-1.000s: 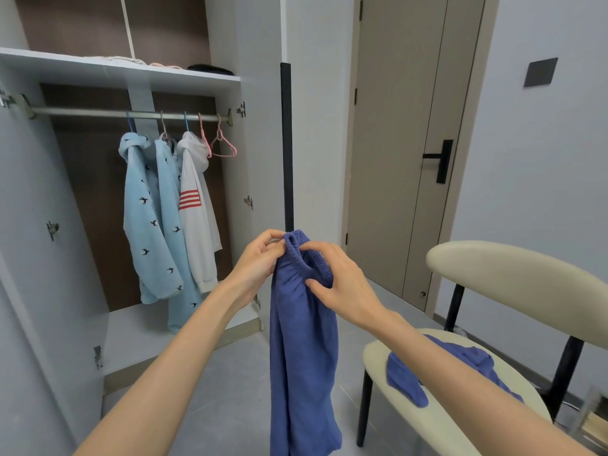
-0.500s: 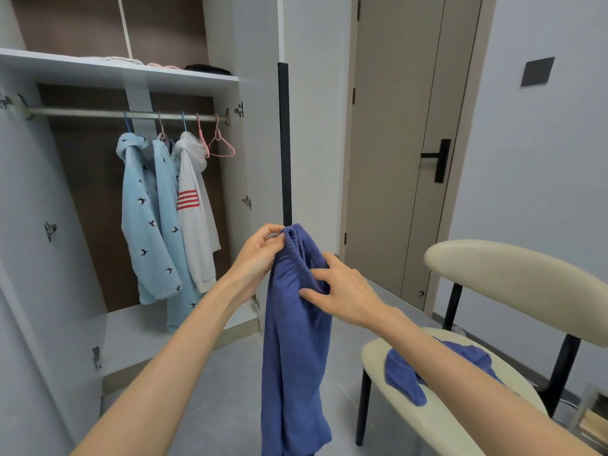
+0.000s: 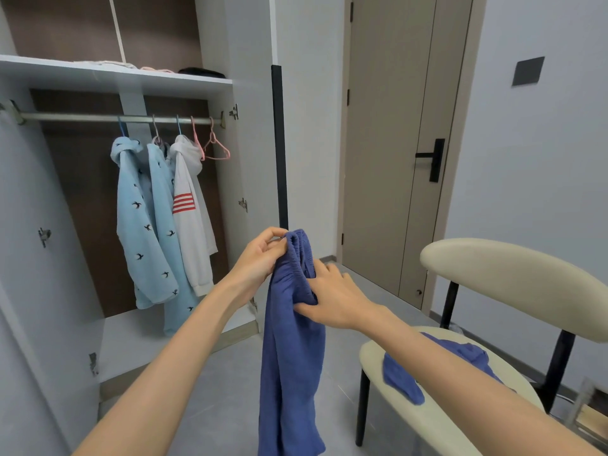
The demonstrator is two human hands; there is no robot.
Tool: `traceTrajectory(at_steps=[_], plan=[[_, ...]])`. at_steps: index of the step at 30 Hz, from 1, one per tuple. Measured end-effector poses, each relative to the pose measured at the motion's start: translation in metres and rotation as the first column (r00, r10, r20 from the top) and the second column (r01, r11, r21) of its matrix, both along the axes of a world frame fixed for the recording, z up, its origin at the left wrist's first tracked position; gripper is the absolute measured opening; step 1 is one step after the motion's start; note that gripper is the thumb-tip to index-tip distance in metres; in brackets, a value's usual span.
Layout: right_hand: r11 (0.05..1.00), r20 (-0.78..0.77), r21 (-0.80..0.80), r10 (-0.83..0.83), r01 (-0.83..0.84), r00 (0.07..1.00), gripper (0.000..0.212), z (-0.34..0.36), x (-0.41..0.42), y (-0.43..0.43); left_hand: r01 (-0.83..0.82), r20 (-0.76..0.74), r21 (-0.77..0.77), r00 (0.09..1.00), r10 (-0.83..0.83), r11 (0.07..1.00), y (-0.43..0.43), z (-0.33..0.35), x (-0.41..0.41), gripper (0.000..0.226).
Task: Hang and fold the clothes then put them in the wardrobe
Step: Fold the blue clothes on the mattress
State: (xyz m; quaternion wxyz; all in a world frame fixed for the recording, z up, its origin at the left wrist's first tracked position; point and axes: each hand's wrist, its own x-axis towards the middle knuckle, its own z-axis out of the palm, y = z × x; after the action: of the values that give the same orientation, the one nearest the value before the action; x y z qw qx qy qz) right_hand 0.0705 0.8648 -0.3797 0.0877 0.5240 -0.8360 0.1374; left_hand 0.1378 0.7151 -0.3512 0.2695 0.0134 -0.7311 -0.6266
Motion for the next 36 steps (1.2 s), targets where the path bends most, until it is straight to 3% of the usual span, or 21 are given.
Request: traceTrajectory(at_steps=[5, 7, 9, 11, 14, 18, 20, 23, 24, 25, 27, 28, 31, 36], plan=[[0.996, -0.184, -0.007, -0.087, 0.087, 0.979, 0.021, 0.001, -0.003, 0.008, -0.035, -0.02, 0.081, 0.999, 0.036, 0.996, -0.008, -0.006, 0.001, 0.014], [0.985, -0.303, 0.037, -0.151, 0.17, 0.941, 0.027, 0.002, -0.006, 0.011, -0.052, -0.029, 0.091, 0.998, 0.055, 0.995, -0.011, -0.011, 0.0, 0.013], [0.964, -0.329, 0.086, -0.211, 0.252, 0.921, 0.027, 0.002, -0.009, 0.012, -0.067, -0.042, 0.103, 0.997, 0.071, 0.992, -0.012, -0.016, -0.001, 0.013], [0.954, -0.207, 0.124, -0.244, 0.273, 0.947, 0.027, 0.002, -0.011, 0.013, -0.094, -0.031, 0.104, 0.995, 0.098, 0.99, -0.013, -0.019, -0.002, 0.014], [0.971, 0.13, 0.101, -0.228, 0.216, 0.965, 0.026, 0.005, -0.015, 0.017, -0.162, -0.008, 0.113, 0.987, 0.164, 0.98, -0.017, -0.024, -0.003, 0.013], [0.981, 0.312, 0.018, -0.191, 0.195, 0.931, 0.024, 0.01, -0.022, 0.022, -0.204, 0.006, 0.093, 0.979, 0.204, 0.975, -0.017, -0.027, -0.004, 0.011], [0.987, 0.538, -0.005, -0.131, 0.159, 0.833, 0.025, 0.015, -0.023, 0.023, -0.212, 0.012, 0.051, 0.977, 0.212, 0.976, -0.014, -0.027, -0.004, 0.01], [0.98, 0.821, -0.063, -0.056, 0.187, 0.568, 0.028, 0.02, -0.023, 0.025, -0.245, 0.002, 0.041, 0.969, 0.245, 0.969, -0.009, -0.026, -0.004, 0.01], [0.976, 0.816, -0.102, -0.027, 0.191, 0.577, 0.029, 0.019, -0.024, 0.025, -0.254, -0.002, 0.042, 0.967, 0.254, 0.966, -0.008, -0.026, -0.004, 0.01], [0.976, 0.739, -0.14, -0.01, 0.168, 0.674, 0.031, 0.017, -0.024, 0.025, -0.259, -0.004, 0.036, 0.966, 0.26, 0.965, -0.007, -0.026, -0.004, 0.009], [0.983, 0.407, -0.165, -0.003, 0.077, 0.913, 0.032, 0.011, -0.023, 0.025, -0.264, -0.002, -0.003, 0.965, 0.264, 0.965, -0.004, -0.027, -0.003, 0.009], [0.984, 0.232, -0.178, 0.034, 0.008, 0.972, 0.029, 0.009, -0.021, 0.025, -0.264, -0.003, -0.026, 0.964, 0.264, 0.964, -0.003, -0.027, -0.003, 0.009], [0.963, -0.092, -0.207, 0.159, -0.175, 0.983, 0.024, 0.007, -0.015, 0.025, -0.279, -0.007, -0.058, 0.96, 0.279, 0.959, 0.0, -0.028, -0.003, 0.01], [0.964, -0.029, -0.193, 0.182, -0.184, 0.983, 0.033, 0.007, -0.007, 0.019, -0.313, 0.008, -0.034, 0.949, 0.314, 0.949, 0.002, -0.031, -0.004, 0.013]])
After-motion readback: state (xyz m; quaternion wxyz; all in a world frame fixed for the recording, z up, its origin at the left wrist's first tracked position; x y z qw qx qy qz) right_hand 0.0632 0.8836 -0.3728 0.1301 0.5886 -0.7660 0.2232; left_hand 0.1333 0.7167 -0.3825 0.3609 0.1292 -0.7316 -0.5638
